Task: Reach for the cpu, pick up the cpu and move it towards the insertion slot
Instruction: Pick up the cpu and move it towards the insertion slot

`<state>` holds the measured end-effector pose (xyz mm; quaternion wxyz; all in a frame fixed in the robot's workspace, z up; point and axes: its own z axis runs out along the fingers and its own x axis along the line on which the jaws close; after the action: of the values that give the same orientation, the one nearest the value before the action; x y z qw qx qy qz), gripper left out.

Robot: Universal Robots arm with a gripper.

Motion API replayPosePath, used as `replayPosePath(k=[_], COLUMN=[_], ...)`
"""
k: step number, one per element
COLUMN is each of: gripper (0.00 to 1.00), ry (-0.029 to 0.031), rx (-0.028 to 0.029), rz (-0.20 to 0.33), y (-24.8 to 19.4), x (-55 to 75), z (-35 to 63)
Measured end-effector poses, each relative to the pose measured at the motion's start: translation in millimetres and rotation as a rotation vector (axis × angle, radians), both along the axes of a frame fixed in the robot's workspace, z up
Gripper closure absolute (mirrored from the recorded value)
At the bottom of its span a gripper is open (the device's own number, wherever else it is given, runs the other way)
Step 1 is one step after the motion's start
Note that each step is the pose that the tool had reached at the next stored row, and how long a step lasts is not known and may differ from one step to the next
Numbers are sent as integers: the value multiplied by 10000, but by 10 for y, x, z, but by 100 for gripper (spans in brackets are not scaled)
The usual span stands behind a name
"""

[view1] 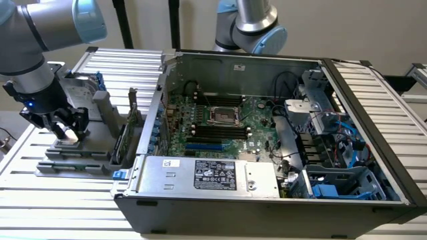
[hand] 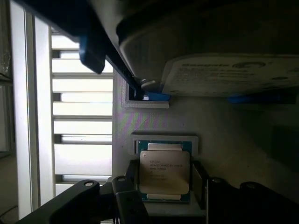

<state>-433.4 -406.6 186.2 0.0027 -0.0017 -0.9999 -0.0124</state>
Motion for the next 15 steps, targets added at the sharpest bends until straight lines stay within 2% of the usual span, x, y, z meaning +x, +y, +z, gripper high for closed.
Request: replayPosePath(k=[6,11,15], gripper=[46,46,46], ry=[1,5,8], rx=[0,0,1], rz=[-1,0,0], y=[0,0,-1], x=[0,0,1], z=[46,203,374])
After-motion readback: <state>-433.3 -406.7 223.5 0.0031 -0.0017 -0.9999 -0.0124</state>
